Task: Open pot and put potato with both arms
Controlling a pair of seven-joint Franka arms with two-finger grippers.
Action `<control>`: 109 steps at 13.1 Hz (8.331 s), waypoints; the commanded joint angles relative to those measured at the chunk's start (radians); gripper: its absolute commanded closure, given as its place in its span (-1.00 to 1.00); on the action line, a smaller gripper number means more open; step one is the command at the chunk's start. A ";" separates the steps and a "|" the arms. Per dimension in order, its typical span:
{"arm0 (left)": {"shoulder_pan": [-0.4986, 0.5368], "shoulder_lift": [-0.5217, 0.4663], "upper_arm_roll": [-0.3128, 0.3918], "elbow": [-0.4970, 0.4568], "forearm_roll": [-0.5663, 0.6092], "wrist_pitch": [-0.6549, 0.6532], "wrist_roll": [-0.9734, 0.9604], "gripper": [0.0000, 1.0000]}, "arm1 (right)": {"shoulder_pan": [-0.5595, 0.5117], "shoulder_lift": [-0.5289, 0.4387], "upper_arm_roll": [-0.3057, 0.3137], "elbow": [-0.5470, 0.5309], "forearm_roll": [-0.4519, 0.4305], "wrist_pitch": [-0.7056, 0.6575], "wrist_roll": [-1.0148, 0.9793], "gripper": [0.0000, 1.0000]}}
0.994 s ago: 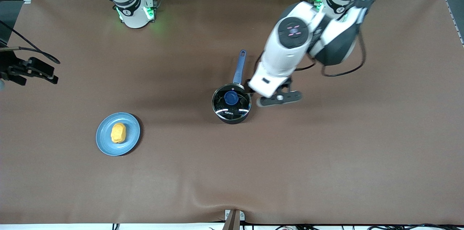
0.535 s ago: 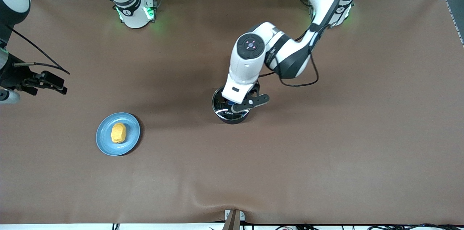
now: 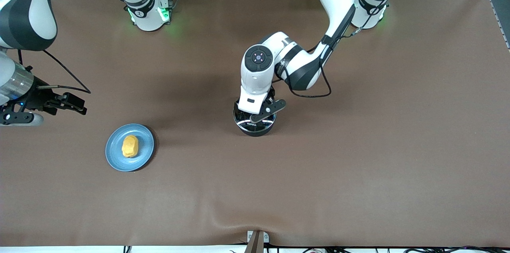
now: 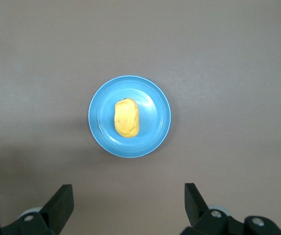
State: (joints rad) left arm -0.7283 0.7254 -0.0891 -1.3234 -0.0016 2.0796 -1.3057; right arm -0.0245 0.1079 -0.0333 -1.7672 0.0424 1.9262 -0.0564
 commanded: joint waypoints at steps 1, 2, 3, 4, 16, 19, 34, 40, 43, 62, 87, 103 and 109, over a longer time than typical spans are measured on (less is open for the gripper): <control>-0.011 0.022 0.009 0.032 0.026 -0.009 -0.018 -1.00 | -0.008 0.010 0.007 -0.011 0.001 0.034 0.001 -1.00; -0.011 0.026 0.009 0.032 0.026 -0.009 -0.015 -1.00 | -0.008 0.022 0.007 -0.015 0.001 0.052 0.001 -1.00; -0.013 0.031 0.009 0.032 0.025 -0.009 -0.015 -1.00 | -0.009 0.030 0.007 -0.027 0.001 0.072 0.001 -1.00; -0.020 0.032 0.009 0.032 0.025 -0.009 -0.020 -1.00 | -0.009 0.039 0.007 -0.047 0.002 0.097 0.001 -1.00; -0.020 0.032 0.008 0.030 0.028 -0.004 -0.023 1.00 | 0.043 0.286 0.012 -0.144 0.007 0.428 -0.007 -1.00; -0.002 -0.036 0.006 0.032 0.031 -0.035 -0.001 1.00 | 0.055 0.354 0.010 -0.144 0.007 0.505 -0.007 -1.00; 0.579 -0.279 -0.004 -0.115 -0.041 -0.306 0.879 1.00 | 0.057 0.506 0.010 -0.141 0.005 0.683 -0.022 -0.05; 0.733 -0.267 0.002 -0.436 -0.063 0.008 1.159 1.00 | 0.055 0.406 0.015 -0.075 0.007 0.460 -0.022 0.82; 0.776 -0.262 0.000 -0.532 -0.032 0.100 1.249 1.00 | 0.104 0.297 0.013 -0.002 0.010 0.283 -0.011 0.82; 0.773 -0.586 -0.049 -0.590 0.014 0.148 1.214 -1.00 | 0.690 0.516 -0.007 0.399 -0.004 0.138 0.587 0.81; 0.782 -0.755 -0.055 -0.323 -0.047 -0.417 1.198 -1.00 | 0.867 0.721 -0.019 0.345 -0.216 0.381 0.929 -0.67; 0.782 -0.758 -0.041 -0.296 -0.044 -0.467 1.195 -1.00 | 0.672 0.275 0.004 0.348 -0.142 -0.039 0.706 -0.56; 0.782 -0.759 -0.038 -0.295 -0.044 -0.483 1.207 -1.00 | 0.419 0.052 0.010 0.359 -0.137 -0.274 0.434 -0.72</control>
State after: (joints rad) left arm 0.0510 -0.0371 -0.1279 -1.6425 -0.0400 1.6234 -0.1004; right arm 0.4802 0.2347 -0.0521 -1.3731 -0.1142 1.7038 0.4463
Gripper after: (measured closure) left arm 0.000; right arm 0.145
